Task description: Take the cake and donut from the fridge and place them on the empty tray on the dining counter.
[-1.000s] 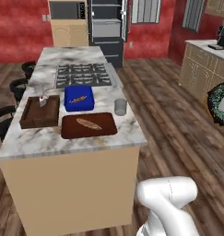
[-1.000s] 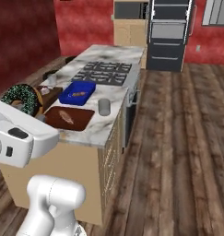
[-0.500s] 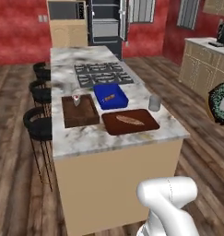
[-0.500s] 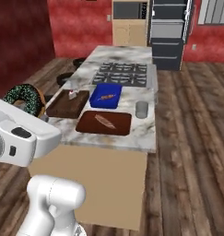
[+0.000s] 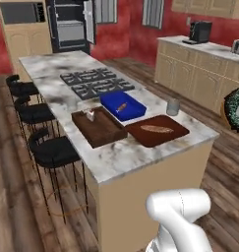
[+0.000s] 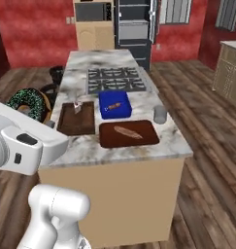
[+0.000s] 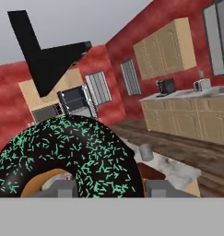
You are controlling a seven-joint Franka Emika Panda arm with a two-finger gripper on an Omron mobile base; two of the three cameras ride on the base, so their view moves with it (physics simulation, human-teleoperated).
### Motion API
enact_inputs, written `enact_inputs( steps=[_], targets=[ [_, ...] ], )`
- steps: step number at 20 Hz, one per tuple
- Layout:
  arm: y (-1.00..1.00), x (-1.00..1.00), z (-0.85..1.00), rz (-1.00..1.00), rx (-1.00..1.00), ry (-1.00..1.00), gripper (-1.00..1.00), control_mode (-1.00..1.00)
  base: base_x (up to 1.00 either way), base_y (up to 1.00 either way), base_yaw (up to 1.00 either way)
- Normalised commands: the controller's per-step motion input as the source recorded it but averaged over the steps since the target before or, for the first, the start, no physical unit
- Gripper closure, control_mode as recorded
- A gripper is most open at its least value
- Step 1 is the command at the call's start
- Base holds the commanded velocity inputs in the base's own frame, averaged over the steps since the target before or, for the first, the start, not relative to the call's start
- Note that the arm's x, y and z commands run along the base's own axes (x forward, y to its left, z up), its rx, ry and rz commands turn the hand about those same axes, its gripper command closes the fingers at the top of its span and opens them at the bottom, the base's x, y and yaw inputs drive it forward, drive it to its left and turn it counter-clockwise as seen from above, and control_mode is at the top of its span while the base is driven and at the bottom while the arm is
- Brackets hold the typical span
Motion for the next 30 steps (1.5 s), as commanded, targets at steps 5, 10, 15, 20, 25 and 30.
enact_inputs(
  steps=[5, 10, 15, 20, 25, 30],
  targets=[
    [0.0, 0.0, 0.0, 0.0, 0.0, 0.0, 1.0, 1.0, 0.39, 1.0, -0.49],
    [0.0, 0.0, 0.0, 0.0, 0.0, 0.0, 1.0, 1.0, 0.19, 1.0, -0.46],
    [0.0, 0.0, 0.0, 0.0, 0.0, 0.0, 1.0, 1.0, -0.06, 1.0, -0.39],
    [0.0, 0.0, 0.0, 0.0, 0.0, 0.0, 1.0, 1.0, 0.74, 0.99, -0.25],
    [0.0, 0.0, 0.0, 0.0, 0.0, 0.0, 1.0, 1.0, 1.0, -0.05, -0.07],
    [0.0, 0.0, 0.0, 0.0, 0.0, 0.0, 1.0, 1.0, 0.97, 0.51, -0.21]
  ],
)
